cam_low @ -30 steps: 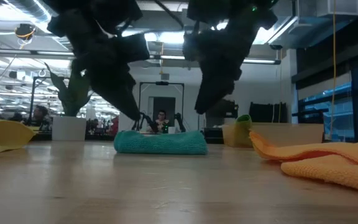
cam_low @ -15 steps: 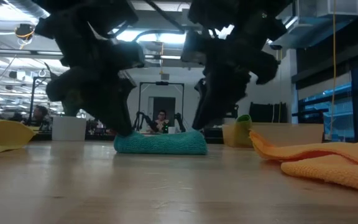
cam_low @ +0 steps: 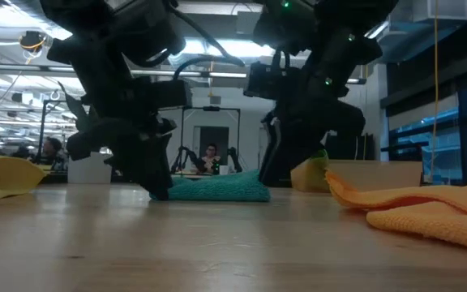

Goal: Roll microfiber towels into tight, uniform cylinder then place into a basket
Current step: Fold the blue towel

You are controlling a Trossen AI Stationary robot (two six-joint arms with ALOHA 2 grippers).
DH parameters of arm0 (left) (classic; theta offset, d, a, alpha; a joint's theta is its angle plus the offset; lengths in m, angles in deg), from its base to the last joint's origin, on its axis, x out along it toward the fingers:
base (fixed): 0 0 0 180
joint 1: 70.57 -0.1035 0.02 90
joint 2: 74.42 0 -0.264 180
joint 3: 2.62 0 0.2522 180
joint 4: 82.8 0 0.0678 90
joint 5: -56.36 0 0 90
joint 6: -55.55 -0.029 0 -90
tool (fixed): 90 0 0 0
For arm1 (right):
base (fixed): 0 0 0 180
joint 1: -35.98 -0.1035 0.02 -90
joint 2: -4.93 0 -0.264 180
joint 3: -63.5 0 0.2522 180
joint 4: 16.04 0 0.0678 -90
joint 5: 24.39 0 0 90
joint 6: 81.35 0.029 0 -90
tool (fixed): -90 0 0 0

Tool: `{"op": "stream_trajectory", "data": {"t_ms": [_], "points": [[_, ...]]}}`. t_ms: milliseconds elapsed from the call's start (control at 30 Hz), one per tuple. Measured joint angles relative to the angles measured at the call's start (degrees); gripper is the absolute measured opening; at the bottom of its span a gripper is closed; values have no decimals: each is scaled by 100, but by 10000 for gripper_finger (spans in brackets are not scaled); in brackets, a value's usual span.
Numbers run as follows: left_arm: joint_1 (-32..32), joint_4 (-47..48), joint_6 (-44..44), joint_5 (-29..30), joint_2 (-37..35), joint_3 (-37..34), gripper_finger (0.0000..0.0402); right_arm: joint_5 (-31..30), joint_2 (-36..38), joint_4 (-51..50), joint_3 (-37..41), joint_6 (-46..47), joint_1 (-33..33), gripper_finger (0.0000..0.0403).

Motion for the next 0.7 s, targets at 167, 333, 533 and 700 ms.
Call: {"op": "stream_trajectory", "data": {"t_ms": [167, 333, 533, 700], "points": [[2, -29, 2, 8, 30, 9, 93, -6, 0, 370, 183, -172, 2, 100], [0, -39, 7, 4, 34, 9, 93, -7, -41, 480, 251, -253, 39, 100], [-2, -54, 16, -8, 36, 6, 93, -10, -343, 605, 237, -227, 122, 100], [-2, -52, 263, -15, 39, 6, 93, -42, -420, 640, 231, -198, 120, 100]]}}
